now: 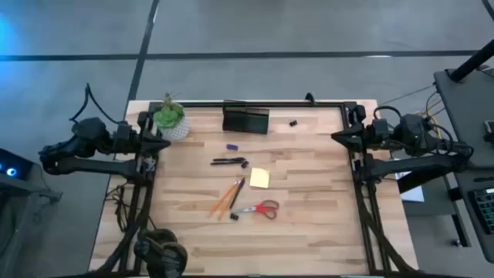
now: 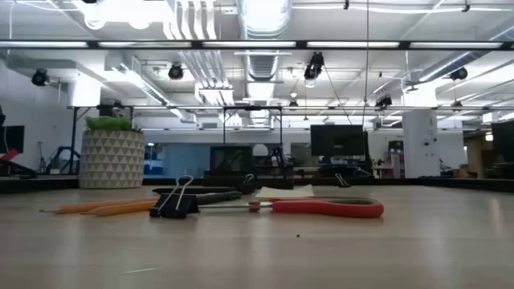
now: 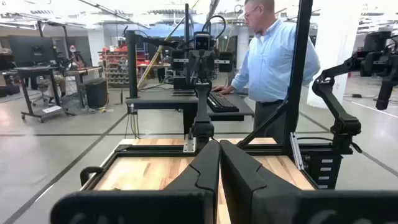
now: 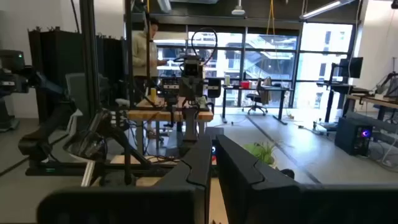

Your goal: Pick and place office supplies into organizer

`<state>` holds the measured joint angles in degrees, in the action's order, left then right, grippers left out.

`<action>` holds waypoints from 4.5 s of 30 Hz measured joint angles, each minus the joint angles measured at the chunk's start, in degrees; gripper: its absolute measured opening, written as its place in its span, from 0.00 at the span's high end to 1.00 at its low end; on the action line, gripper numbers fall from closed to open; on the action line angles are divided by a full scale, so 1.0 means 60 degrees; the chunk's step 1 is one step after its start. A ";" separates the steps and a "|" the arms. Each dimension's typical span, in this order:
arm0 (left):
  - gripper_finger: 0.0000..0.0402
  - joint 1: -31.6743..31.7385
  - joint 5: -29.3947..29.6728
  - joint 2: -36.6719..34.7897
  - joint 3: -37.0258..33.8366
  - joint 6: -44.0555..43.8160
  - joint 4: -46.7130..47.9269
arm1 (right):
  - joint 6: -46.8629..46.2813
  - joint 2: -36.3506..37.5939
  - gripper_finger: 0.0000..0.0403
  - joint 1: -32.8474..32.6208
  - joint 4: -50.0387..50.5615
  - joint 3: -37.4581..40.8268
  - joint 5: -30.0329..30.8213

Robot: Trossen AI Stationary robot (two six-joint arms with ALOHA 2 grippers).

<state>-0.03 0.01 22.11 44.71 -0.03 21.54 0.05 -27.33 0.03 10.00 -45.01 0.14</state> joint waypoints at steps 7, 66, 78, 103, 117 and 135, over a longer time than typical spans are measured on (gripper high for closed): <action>1.00 0.0003 0.0003 0.0000 0.0000 0.0000 -0.0003 | 0.0000 0.0000 0.96 0.0000 0.0000 0.0000 0.0000; 1.00 0.0003 0.0000 -0.0003 0.0003 0.0000 -0.0003 | 0.0000 0.0007 0.96 0.0000 0.0000 0.0000 0.0003; 1.00 0.0002 0.0001 -0.0002 0.0000 0.0000 -0.0002 | 0.0305 -0.0290 0.96 0.0004 -0.1871 -0.0002 0.0363; 1.00 0.0003 0.5369 0.0109 0.0000 -0.2055 -0.4021 | -0.2814 -0.3386 0.96 0.0608 -0.6254 -0.0394 0.5802; 1.00 0.0003 0.5577 -0.0053 0.0004 -0.1924 -0.5097 | -0.1414 -0.4059 0.96 0.0452 -0.4805 -0.2281 0.5908; 1.00 0.0001 0.5529 0.0142 0.0007 -0.1935 -0.5078 | -0.4985 -0.6593 0.60 0.1410 0.5662 -0.5521 0.6841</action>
<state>-0.02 33.19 22.96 44.75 -11.64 -8.93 -29.86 -66.89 8.49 43.97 -78.14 41.19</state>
